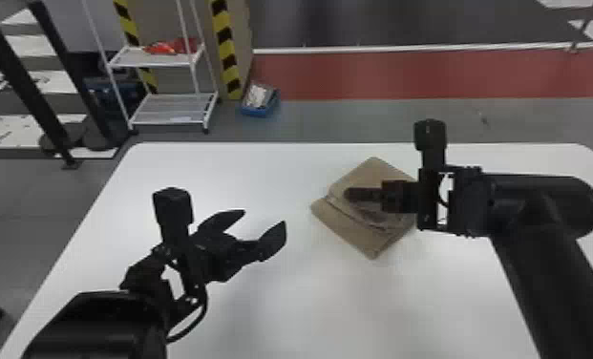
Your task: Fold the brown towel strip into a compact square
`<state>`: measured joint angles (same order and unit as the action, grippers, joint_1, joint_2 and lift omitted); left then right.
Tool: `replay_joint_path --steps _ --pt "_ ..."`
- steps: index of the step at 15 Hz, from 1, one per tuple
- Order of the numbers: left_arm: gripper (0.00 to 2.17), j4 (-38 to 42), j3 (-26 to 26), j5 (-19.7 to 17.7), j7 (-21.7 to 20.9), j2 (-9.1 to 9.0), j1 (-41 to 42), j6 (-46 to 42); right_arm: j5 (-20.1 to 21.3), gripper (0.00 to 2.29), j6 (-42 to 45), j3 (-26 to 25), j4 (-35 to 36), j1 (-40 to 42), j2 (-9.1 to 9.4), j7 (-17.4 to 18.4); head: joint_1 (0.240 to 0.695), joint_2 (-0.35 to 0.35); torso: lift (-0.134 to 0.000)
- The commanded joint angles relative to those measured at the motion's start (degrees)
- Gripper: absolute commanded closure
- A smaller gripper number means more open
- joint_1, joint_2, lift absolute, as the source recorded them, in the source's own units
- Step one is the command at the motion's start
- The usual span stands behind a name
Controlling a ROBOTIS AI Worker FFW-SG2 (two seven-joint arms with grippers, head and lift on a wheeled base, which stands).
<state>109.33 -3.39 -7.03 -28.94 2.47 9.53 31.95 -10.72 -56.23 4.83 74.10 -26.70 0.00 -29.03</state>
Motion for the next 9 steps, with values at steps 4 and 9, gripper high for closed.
replay_joint_path --steps 4,9 --pt "0.04 0.27 0.14 0.00 -0.06 -0.01 0.05 0.00 0.34 1.69 -13.17 0.18 2.81 1.38 0.05 -4.37 0.695 0.106 -0.124" --pt "0.05 0.71 0.32 0.09 -1.11 0.08 0.32 0.71 3.42 1.69 -33.73 0.00 17.57 6.83 0.00 -7.80 0.695 0.126 -0.124"
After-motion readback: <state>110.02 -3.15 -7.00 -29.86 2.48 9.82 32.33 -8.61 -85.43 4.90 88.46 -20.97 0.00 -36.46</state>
